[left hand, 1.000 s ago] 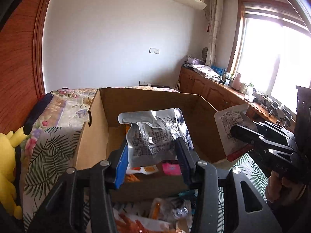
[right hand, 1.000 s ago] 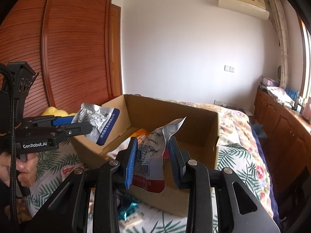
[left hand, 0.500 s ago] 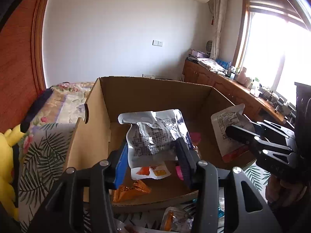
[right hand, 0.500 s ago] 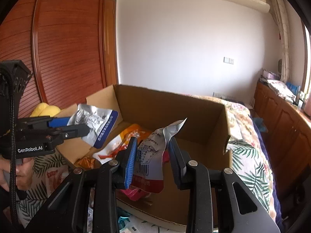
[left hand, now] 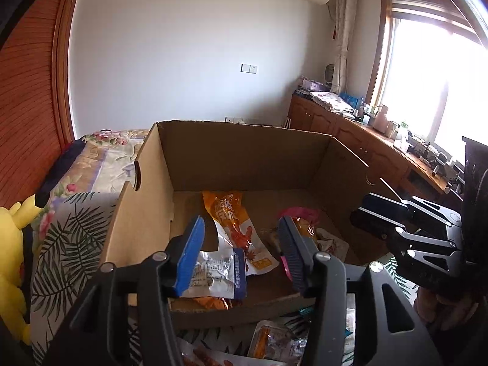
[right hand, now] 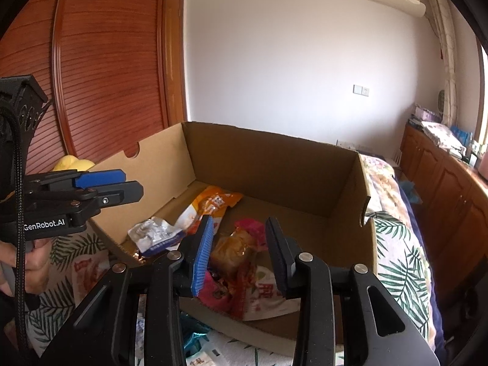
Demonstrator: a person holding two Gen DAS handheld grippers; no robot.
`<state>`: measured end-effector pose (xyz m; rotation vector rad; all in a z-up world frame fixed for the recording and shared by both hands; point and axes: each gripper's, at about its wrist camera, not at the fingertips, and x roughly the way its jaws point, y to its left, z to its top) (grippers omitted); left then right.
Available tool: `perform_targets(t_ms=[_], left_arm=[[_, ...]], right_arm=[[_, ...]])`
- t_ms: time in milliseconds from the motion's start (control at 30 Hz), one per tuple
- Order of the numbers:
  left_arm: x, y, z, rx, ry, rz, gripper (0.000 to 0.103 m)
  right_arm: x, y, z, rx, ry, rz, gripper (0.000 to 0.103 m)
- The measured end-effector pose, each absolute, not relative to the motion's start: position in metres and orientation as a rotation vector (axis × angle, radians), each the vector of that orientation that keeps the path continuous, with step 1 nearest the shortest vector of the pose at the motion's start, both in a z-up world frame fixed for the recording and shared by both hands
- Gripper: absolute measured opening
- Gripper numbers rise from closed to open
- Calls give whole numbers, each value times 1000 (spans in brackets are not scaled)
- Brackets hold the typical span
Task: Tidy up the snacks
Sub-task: 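Open both tools to drop the packets into the box, then withdraw both tools from the box back toward the remaining snacks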
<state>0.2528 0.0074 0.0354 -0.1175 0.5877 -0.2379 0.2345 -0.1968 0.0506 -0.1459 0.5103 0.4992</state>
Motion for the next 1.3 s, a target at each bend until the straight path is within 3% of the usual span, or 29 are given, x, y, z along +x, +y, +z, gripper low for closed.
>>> perform_targets(t_ms=[633,1300], left_arm=[[179,17,43,-59,544,-199,57],[147,26,-26,-73,703,-142,58]], right_arm=[[164,-205,62,-126,481,525,37],[161,-196,-21,-143,722,497,37]])
